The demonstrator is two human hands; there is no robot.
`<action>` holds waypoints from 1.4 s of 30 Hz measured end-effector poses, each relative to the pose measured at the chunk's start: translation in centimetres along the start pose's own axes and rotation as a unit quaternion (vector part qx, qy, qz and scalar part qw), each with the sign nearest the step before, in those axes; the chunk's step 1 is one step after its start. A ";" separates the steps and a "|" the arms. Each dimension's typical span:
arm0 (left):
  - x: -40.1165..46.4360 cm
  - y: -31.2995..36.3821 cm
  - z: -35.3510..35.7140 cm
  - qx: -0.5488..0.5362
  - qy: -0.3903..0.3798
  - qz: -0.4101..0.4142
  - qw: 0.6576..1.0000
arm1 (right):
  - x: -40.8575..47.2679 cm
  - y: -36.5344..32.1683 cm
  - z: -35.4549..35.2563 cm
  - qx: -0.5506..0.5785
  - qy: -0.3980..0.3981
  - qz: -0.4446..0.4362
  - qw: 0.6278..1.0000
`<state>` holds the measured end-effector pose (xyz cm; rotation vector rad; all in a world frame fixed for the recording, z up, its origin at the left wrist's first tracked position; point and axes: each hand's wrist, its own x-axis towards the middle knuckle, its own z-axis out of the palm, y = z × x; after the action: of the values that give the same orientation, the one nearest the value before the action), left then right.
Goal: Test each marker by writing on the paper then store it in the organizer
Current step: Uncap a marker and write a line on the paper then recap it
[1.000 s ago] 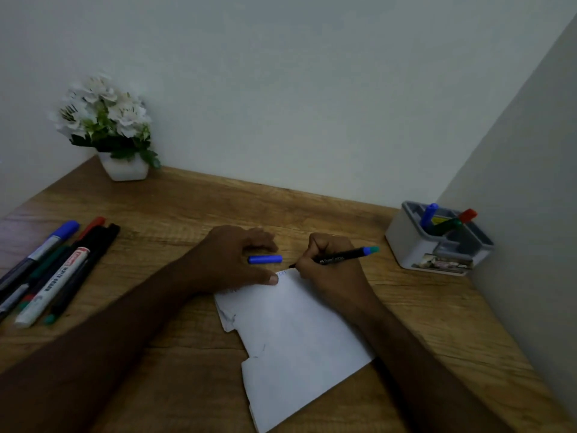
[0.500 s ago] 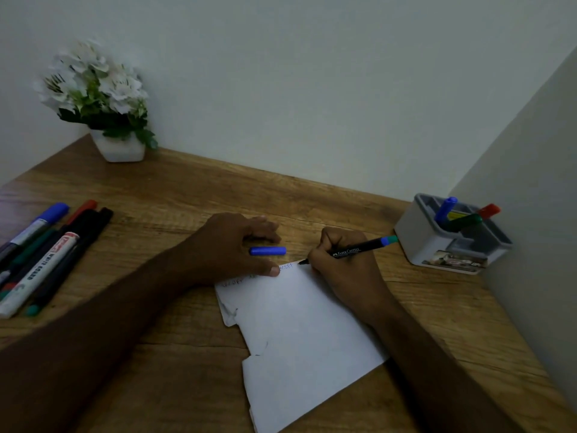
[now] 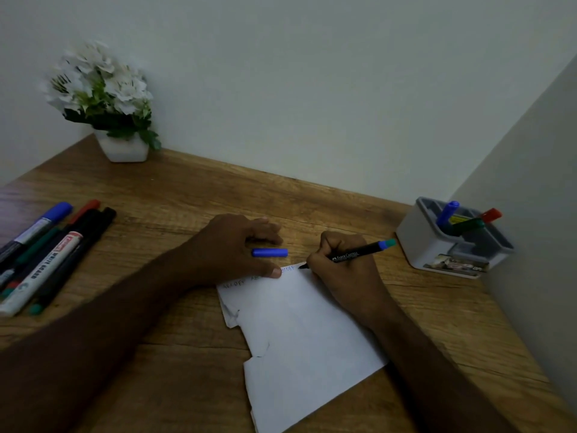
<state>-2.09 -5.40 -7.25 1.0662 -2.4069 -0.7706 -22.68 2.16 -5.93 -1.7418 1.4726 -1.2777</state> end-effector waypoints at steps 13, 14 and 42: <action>0.0 -0.1 0.0 0.003 0.000 0.001 1.000 | 0.0 0.3 0.0 0.002 0.019 0.002 1.000; 0.0 0.0 0.0 0.003 -0.001 -0.001 1.000 | 0.0 0.3 0.0 0.005 0.020 0.003 1.000; 0.0 0.1 0.0 0.014 0.014 0.009 1.000 | 0.1 0.3 0.2 -0.020 0.037 0.001 0.999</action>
<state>-2.21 -5.35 -7.17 1.0567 -2.4070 -0.7147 -22.65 1.96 -6.26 -1.7343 1.5508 -1.3331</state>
